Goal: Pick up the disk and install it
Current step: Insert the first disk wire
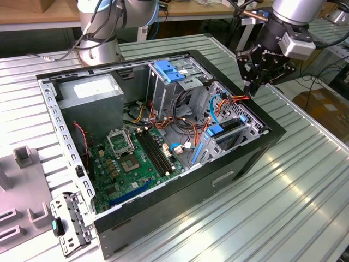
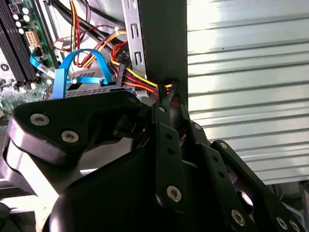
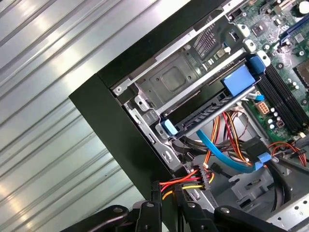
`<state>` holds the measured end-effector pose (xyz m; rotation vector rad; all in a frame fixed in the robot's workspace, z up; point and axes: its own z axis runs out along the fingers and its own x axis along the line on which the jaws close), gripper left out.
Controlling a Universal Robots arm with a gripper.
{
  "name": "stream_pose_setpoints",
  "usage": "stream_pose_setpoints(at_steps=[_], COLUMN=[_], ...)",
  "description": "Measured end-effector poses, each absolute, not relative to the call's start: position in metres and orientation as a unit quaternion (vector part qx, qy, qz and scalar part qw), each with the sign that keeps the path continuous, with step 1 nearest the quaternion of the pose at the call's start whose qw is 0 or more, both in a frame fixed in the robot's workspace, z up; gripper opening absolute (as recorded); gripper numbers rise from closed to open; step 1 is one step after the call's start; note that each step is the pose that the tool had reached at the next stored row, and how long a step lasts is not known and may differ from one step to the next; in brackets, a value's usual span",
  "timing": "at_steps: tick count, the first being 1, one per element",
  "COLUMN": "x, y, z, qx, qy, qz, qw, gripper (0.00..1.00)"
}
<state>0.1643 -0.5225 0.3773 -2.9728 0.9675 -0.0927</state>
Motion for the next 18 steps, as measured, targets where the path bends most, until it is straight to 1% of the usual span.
stream_pose_setpoints(at_steps=[1, 2, 8, 9, 18], x=[0.1643, 0.1644, 0.1644, 0.1644, 0.1644], y=[-0.5225, -0.5225, -0.5222, -0.5222, -0.5222], z=[0.377, 0.3758, 0.372, 0.3708, 0.3672], qx=[-0.952, -0.953, -0.961, -0.962, -0.966], qy=[0.304, 0.3, 0.274, 0.268, 0.253], qz=[-0.032, -0.034, -0.04, -0.041, -0.045], qw=[0.001, 0.0, 0.003, 0.003, 0.005], gripper=[0.24, 0.24, 0.25, 0.31, 0.31])
